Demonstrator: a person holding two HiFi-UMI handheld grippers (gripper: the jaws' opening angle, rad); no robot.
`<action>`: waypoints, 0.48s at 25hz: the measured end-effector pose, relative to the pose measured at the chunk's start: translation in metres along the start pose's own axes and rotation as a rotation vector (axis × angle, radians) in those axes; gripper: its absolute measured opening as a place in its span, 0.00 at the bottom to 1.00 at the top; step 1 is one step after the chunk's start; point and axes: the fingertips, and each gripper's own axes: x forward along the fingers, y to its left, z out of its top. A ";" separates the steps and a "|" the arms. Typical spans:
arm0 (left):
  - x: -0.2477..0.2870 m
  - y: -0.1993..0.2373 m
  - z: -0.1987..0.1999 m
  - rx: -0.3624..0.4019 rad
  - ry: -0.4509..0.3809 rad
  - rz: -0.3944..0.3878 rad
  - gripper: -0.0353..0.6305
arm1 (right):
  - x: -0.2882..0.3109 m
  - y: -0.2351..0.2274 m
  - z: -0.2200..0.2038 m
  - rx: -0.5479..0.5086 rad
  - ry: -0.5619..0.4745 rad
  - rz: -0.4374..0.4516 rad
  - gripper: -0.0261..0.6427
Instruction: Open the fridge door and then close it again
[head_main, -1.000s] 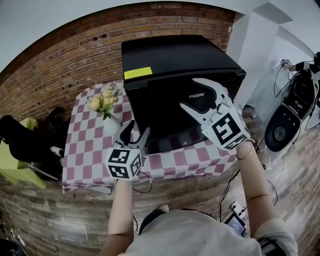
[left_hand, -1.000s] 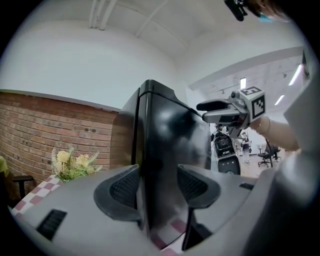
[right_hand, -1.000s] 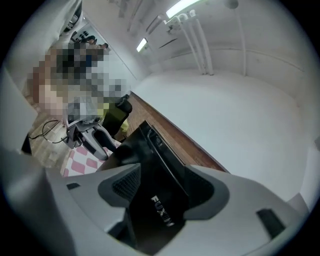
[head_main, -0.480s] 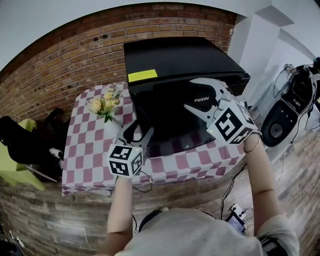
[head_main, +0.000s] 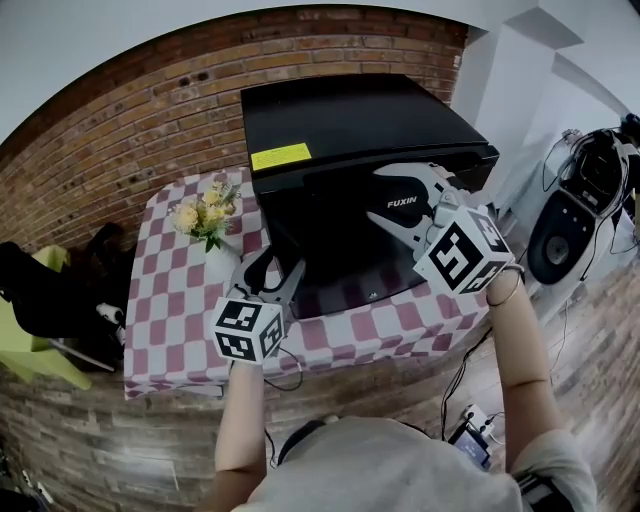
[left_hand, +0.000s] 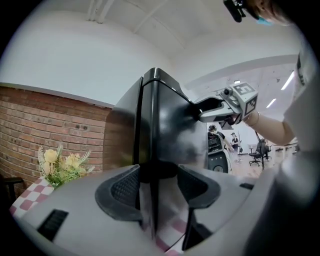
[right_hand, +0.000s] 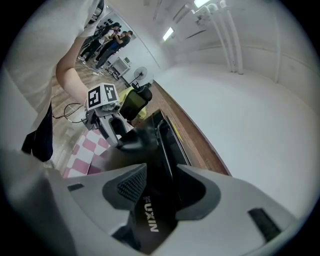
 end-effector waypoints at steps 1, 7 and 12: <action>0.000 0.000 0.000 0.001 0.003 -0.003 0.38 | 0.000 0.000 0.000 0.002 0.005 0.001 0.31; -0.002 0.001 -0.001 0.001 0.009 -0.019 0.38 | -0.001 0.001 -0.002 0.016 0.046 0.036 0.29; -0.003 0.000 0.000 -0.011 0.029 -0.018 0.38 | -0.003 0.001 -0.001 0.011 0.033 0.027 0.29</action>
